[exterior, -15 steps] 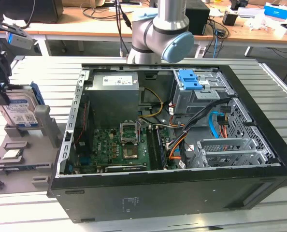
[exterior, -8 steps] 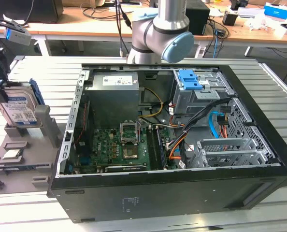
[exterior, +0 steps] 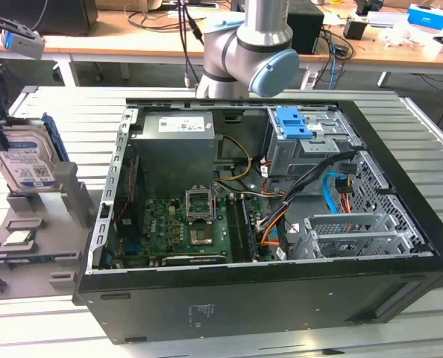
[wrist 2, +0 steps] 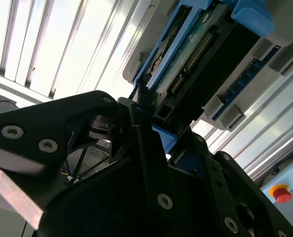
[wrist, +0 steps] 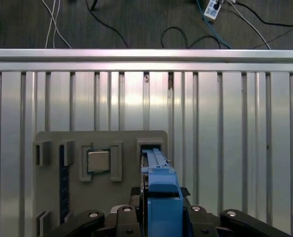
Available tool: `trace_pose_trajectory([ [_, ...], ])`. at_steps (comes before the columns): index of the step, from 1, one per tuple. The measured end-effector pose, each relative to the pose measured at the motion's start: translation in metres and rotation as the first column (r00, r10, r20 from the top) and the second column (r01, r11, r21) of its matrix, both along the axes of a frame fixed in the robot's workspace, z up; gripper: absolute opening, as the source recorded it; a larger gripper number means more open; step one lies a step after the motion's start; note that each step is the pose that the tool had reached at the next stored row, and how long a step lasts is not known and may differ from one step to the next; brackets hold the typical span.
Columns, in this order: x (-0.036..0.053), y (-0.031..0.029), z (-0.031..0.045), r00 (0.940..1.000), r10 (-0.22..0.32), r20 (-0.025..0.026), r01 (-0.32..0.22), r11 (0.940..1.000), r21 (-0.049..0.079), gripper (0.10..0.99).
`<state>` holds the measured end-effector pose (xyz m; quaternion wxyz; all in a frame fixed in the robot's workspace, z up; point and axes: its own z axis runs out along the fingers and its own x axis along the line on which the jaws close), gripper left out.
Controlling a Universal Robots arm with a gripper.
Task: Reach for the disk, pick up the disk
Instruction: 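Pick up the disk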
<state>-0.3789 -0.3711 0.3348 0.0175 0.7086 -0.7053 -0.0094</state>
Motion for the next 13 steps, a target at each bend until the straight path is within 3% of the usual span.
trace_pose_trajectory([
  [13,0.0007,0.0005,0.0268,1.0,0.0,-0.0002,0.0,1.0,0.0,0.365],
])
